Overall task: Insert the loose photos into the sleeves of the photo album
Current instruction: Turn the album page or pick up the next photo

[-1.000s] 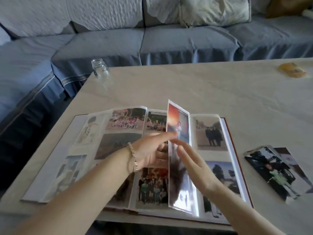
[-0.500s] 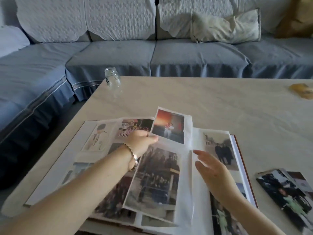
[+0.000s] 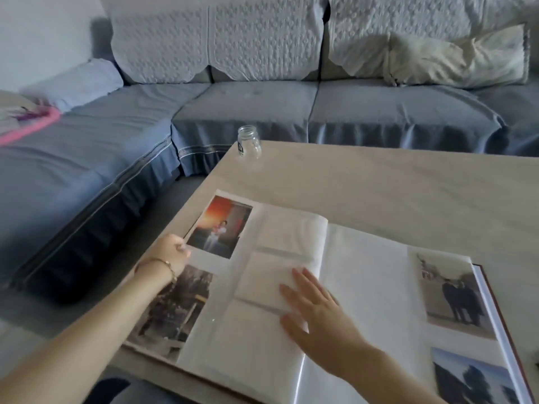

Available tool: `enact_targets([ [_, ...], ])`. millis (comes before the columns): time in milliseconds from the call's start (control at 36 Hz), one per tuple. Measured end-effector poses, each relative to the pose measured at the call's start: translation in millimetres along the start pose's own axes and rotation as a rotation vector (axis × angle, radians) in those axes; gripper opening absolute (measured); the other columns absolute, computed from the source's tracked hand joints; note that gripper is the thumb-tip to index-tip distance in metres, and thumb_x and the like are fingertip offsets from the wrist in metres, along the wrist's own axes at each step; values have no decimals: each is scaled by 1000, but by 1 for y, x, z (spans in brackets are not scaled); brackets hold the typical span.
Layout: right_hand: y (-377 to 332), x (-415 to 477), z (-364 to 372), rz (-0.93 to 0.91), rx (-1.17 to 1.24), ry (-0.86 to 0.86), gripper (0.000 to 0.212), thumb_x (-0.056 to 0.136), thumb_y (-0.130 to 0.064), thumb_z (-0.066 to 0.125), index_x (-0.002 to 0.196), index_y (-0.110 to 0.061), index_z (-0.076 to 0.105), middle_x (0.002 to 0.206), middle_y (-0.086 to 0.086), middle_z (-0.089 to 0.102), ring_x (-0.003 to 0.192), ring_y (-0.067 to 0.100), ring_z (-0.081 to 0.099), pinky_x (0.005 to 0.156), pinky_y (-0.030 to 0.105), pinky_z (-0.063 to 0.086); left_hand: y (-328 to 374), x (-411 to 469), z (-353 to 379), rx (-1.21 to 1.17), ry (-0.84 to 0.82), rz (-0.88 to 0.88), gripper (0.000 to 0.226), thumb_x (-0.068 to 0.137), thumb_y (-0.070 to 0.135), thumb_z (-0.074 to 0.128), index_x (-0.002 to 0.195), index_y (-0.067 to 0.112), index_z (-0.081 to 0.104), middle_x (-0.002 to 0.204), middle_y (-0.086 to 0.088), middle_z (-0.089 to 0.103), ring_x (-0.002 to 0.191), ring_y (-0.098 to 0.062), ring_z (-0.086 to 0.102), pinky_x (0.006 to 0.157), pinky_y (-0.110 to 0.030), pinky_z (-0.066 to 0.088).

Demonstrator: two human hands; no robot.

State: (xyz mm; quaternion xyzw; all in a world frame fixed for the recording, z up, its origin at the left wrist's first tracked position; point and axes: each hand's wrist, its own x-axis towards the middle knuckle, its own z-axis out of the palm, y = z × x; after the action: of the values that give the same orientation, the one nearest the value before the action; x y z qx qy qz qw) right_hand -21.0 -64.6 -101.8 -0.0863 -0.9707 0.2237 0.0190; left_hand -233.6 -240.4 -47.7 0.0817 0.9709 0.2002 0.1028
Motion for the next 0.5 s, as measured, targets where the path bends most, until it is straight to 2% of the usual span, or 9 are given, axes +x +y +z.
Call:
enact_targets([
  [56,-3,2,3,53,-38,7,71,96,-51,2,112,-28,67,129,1,59,118,21,56,95,26,38,-2,-4,18,130,112,85,19,86,4,54,104,1,59,104,-21,60,103,-37,56,86,-42,45],
  [111,-4,1,7,42,-56,30,68,97,-48,3,112,-28,67,128,0,59,119,19,56,92,27,43,2,-15,39,129,177,337,29,86,7,55,114,-1,57,117,-20,56,114,-36,51,98,-40,41],
  [194,0,-1,9,26,-65,62,66,98,-50,7,115,-26,65,130,-1,58,125,17,48,99,24,39,21,-42,64,45,6,736,53,90,34,36,131,5,51,144,-15,41,137,-25,31,113,-27,19],
  [250,4,-2,11,-17,31,81,61,97,-53,13,118,-20,61,130,-1,57,128,13,40,103,22,31,33,-58,76,70,-171,856,68,86,58,14,146,27,21,155,8,7,144,-7,2,113,-17,-4],
  [306,9,-5,10,-49,136,106,53,97,-53,21,119,-20,56,130,-3,57,128,9,38,105,20,26,36,-67,87,163,-257,803,81,63,83,-16,135,46,-11,145,24,-19,137,3,-19,110,-16,-15],
  [333,12,-8,9,-57,164,131,46,97,-51,26,117,-21,55,129,-4,57,126,8,41,104,19,28,35,-67,91,222,-259,761,87,52,84,-29,130,49,-18,142,25,-24,135,4,-22,110,-18,-16],
  [389,18,-16,4,-70,206,161,32,92,-41,42,113,-23,57,127,-5,57,120,8,48,102,14,30,31,-63,93,247,-240,643,102,40,84,-36,135,47,-20,142,25,-23,135,4,-20,110,-20,-13],
  [444,28,-28,0,-46,242,164,30,81,-30,50,110,-23,58,127,-6,56,114,6,49,100,4,25,29,-58,90,240,-264,532,111,45,86,-31,144,41,-11,145,24,-19,139,1,-15,113,-24,-8],
  [500,43,-43,-5,16,249,163,26,84,-25,52,108,-23,61,132,-8,52,119,5,46,99,-2,18,32,-58,85,287,-299,466,81,78,76,-9,148,35,-6,153,17,-15,143,-4,-9,116,-28,-4],
])
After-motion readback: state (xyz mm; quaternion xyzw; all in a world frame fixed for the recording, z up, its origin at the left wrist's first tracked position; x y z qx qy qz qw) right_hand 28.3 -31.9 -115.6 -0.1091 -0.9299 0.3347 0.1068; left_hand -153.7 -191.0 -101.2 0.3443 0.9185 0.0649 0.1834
